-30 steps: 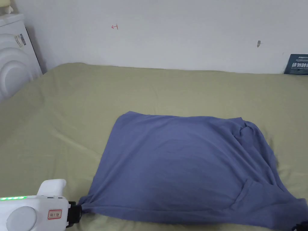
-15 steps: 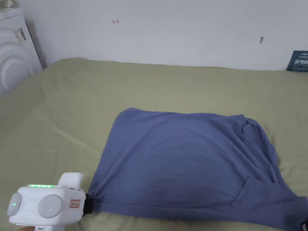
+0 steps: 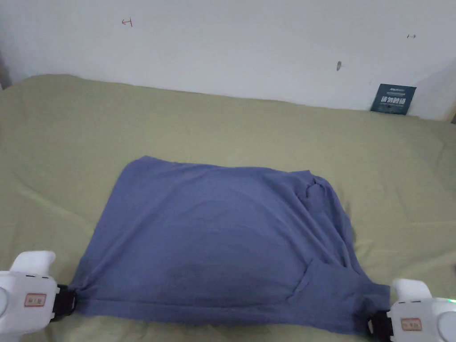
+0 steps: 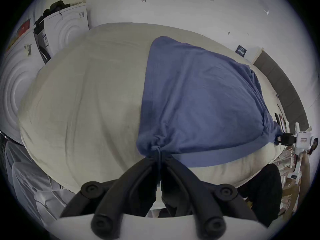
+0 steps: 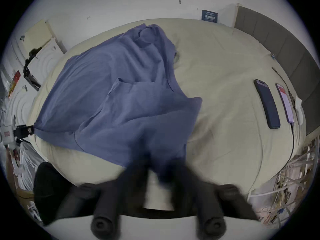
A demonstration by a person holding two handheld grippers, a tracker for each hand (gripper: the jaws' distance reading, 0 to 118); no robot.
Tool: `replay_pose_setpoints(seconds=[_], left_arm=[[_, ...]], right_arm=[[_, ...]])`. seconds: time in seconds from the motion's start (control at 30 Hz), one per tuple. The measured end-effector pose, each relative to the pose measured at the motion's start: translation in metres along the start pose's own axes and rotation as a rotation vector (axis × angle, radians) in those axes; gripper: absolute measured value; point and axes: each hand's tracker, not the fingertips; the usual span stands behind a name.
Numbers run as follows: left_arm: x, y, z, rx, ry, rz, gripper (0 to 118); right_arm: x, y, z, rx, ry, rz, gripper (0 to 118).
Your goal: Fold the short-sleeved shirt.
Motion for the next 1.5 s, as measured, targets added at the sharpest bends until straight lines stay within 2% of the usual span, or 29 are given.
replay_pose_setpoints(seconds=[0.13,0.33,0.47,0.73,0.83,0.97,1.03,1.07,1.1,1.13,1.17,1.23,1.3,1.33,1.37,1.4,1.43,1.47,1.5], left_arm=[[0.000,-0.002,0.001,-0.006,-0.012,0.021,4],[0.002,0.009,0.024,0.003,-0.036,0.037,4],[0.004,0.047,0.035,0.028,-0.056,0.026,4],[0.013,0.164,-0.015,-0.049,-0.032,-0.031,4],[0.014,0.194,-0.044,-0.083,-0.026,-0.036,4],[0.015,0.211,-0.078,-0.111,-0.020,-0.017,4],[0.014,0.212,-0.090,-0.134,-0.008,-0.005,7],[0.012,0.207,-0.093,-0.137,-0.009,0.004,22],[0.010,0.205,-0.094,-0.136,-0.010,0.009,52],[0.010,0.203,-0.094,-0.128,0.028,0.016,92],[0.008,0.200,-0.089,-0.124,0.078,0.014,101],[0.004,0.192,-0.067,-0.064,0.066,0.024,96],[0.004,0.184,-0.044,-0.010,0.032,0.020,90],[0.006,0.178,-0.032,0.020,0.033,0.022,78],[0.009,0.169,-0.018,0.045,0.052,0.021,62],[0.014,0.159,-0.007,0.051,0.057,0.014,37],[0.014,0.149,0.000,0.055,0.061,0.007,6],[0.017,0.136,0.007,0.065,0.060,-0.008,6],[0.022,0.125,0.013,0.063,0.059,-0.030,0]], right_arm=[[0.003,0.001,0.004,0.012,0.034,-0.045,4],[-0.003,0.011,0.041,0.071,0.006,0.007,4],[-0.005,0.047,0.056,0.107,0.006,0.029,4],[-0.004,0.152,0.006,0.046,-0.001,0.050,4],[-0.005,0.179,-0.026,0.012,-0.040,0.078,4],[0.005,0.195,-0.054,0.001,-0.032,-0.006,4],[0.009,0.196,-0.062,0.010,-0.002,-0.006,5],[0.009,0.197,-0.065,0.016,0.005,-0.015,15],[0.009,0.196,-0.066,0.015,0.013,-0.010,40],[0.010,0.196,-0.064,0.015,0.010,0.000,81],[0.008,0.194,-0.060,0.025,-0.025,0.014,94],[0.010,0.188,-0.043,0.055,-0.015,0.026,84],[0.006,0.178,-0.026,0.074,-0.039,0.043,83],[0.004,0.172,-0.018,0.079,-0.060,0.045,78],[0.002,0.164,-0.009,0.069,-0.070,0.043,67],[0.000,0.155,-0.001,0.058,-0.072,0.038,46],[-0.002,0.147,0.006,0.044,-0.065,0.029,19],[-0.004,0.135,0.010,0.015,-0.051,0.022,19],[-0.006,0.122,0.014,0.001,-0.027,0.018,10]])
